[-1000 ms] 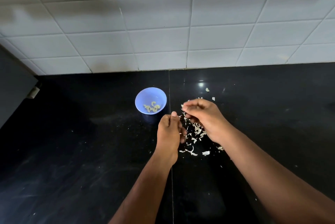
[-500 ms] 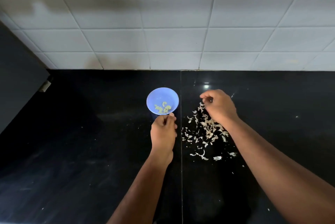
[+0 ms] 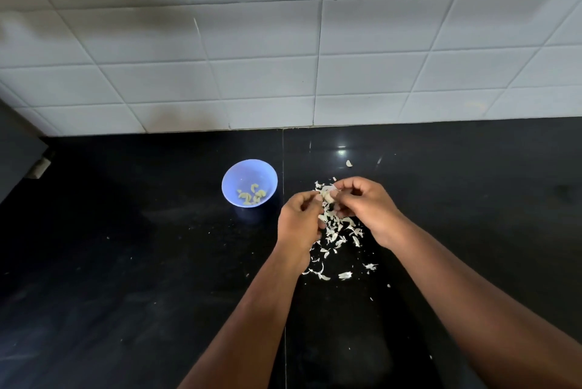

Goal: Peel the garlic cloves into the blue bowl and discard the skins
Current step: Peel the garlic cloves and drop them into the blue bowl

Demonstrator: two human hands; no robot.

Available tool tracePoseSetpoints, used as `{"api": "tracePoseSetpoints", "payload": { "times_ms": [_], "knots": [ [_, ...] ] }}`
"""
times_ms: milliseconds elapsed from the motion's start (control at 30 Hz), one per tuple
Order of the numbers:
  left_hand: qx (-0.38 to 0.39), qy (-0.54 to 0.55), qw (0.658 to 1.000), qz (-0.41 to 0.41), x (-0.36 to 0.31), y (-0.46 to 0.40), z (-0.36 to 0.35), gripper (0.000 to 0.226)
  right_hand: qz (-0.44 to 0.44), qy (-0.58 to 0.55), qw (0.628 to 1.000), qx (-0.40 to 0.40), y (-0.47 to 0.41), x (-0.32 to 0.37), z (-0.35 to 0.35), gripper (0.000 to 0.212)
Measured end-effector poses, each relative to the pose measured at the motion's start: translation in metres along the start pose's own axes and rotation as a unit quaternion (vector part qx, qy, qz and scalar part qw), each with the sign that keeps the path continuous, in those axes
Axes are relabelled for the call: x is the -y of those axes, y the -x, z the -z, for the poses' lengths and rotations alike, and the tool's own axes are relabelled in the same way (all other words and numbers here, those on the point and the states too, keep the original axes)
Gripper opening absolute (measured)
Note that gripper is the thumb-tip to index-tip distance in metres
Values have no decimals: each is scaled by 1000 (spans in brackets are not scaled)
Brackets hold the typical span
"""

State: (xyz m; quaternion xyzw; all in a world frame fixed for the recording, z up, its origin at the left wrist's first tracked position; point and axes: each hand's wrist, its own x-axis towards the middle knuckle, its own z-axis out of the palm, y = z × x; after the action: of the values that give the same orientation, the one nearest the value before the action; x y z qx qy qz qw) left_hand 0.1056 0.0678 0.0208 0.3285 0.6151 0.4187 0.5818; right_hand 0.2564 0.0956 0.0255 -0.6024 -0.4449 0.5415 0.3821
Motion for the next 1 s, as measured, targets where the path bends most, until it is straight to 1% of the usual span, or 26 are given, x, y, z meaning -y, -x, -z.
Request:
{"api": "tracePoseSetpoints", "payload": {
  "times_ms": [67, 100, 233, 300, 367, 467, 533, 600, 667, 733, 800, 867, 1000],
  "knots": [
    [24, -1, 999, -20, -2, 0, -7, 14, -29, -75, 997, 2, 9, 1, 2, 13],
    [29, 5, 999, -27, -1, 0, -10, 13, -40, -92, 995, -3, 11, 0, 3, 13],
    [36, 39, 998, -21, 0, 4, -23, 18, -70, -114, 991, -17, 21, -5, 9, 14],
    [41, 48, 998, -10, 3, 7, -29, 18, -65, -106, 992, -23, 24, -5, 12, 14],
    [40, 87, 995, 16, 4, 10, -33, 13, -64, -118, 991, -16, 26, -4, 14, 12],
    [42, 169, 983, 55, 3, 11, -36, 9, -95, -192, 977, -14, 25, -3, 15, 11],
    [22, 182, 981, 62, 2, 10, -35, 15, -117, -237, 964, -27, 23, -3, 14, 11],
    [16, 184, 981, 63, 2, 8, -32, 14, -115, -236, 964, -34, 23, -4, 12, 10],
    [36, 168, 983, 64, 2, 10, -29, 6, -86, -184, 979, -32, 25, -4, 10, 10],
    [54, 132, 988, 62, 5, 10, -26, 23, -60, -140, 988, -28, 27, -2, 7, 12],
    [63, 107, 991, 56, 7, 9, -23, 26, -50, -120, 991, -27, 27, -1, 5, 14],
    [71, 109, 990, 58, 7, 9, -22, 22, -63, -137, 988, -26, 25, 0, 3, 13],
    [82, 148, 983, 77, 4, 9, -22, 21, -124, -253, 959, -14, 24, 1, 0, 7]
  ]
}}
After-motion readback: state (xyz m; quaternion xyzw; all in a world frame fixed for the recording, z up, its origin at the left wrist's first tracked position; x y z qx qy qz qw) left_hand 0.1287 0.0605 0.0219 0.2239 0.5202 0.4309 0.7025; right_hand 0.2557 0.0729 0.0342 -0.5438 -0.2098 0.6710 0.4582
